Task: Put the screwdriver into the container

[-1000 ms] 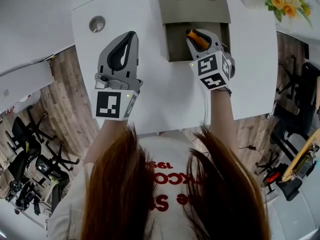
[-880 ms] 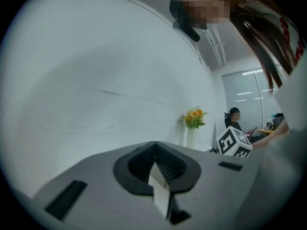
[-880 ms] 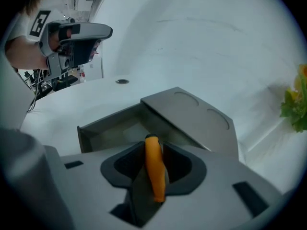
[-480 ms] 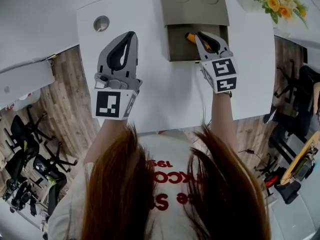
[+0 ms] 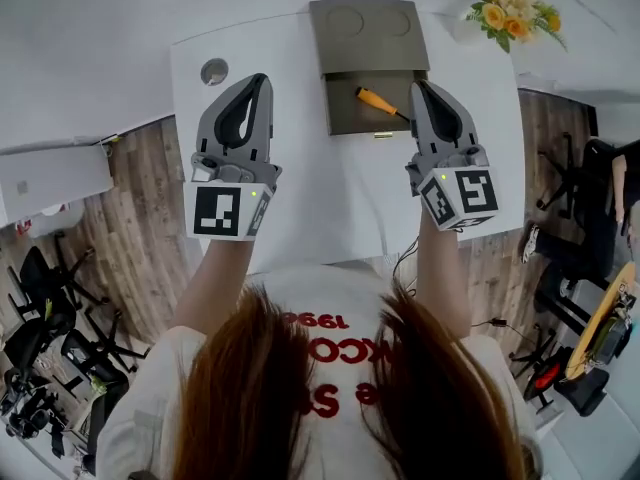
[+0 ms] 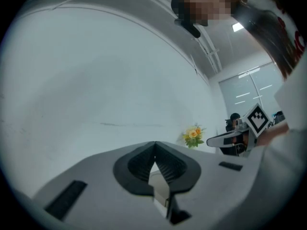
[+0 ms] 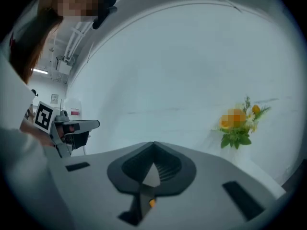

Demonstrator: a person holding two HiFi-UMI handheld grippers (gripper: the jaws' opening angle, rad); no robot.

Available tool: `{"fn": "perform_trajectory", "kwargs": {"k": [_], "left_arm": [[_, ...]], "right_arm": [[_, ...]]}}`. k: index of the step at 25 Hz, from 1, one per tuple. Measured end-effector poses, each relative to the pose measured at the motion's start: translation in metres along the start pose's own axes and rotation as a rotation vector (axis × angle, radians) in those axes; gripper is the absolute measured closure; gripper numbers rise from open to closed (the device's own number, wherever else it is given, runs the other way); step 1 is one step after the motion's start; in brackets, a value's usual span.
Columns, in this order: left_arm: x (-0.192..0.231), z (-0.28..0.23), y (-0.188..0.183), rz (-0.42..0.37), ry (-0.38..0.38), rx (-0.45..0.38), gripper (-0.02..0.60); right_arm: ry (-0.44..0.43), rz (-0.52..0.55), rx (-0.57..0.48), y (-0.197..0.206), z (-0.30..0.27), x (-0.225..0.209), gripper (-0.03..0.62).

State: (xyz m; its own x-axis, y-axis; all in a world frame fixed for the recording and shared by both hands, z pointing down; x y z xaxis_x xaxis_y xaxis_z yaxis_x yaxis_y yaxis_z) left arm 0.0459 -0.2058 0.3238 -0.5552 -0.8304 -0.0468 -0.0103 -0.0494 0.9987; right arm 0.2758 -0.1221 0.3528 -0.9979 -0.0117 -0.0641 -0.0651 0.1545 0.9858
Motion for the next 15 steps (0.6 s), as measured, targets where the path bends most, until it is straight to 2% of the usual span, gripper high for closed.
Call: {"fn": "perform_trajectory", "kwargs": {"k": [8,15], "left_arm": [[-0.003,0.024,-0.033,-0.036,-0.030,-0.050,0.574],[0.013,0.055,-0.046,-0.073,-0.126,-0.064,0.574]], "right_arm": [[-0.006,0.020,-0.122,-0.048,0.028,0.019,0.589],[-0.079,0.042,-0.167,-0.071,0.019,0.045,0.589]]}}
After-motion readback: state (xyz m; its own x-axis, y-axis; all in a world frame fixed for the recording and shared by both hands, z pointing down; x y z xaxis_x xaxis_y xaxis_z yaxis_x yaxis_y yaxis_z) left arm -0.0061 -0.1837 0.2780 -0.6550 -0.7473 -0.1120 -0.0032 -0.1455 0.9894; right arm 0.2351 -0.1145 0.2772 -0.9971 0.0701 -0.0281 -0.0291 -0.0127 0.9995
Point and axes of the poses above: the fingertips, and each gripper's own axes: z backward along the fingers, x to its left, y out of its underside, the point moved 5 cm from there along z, backward along the fingers, and after that the axes turned 7 degrees about y, right-handed, at the moved point
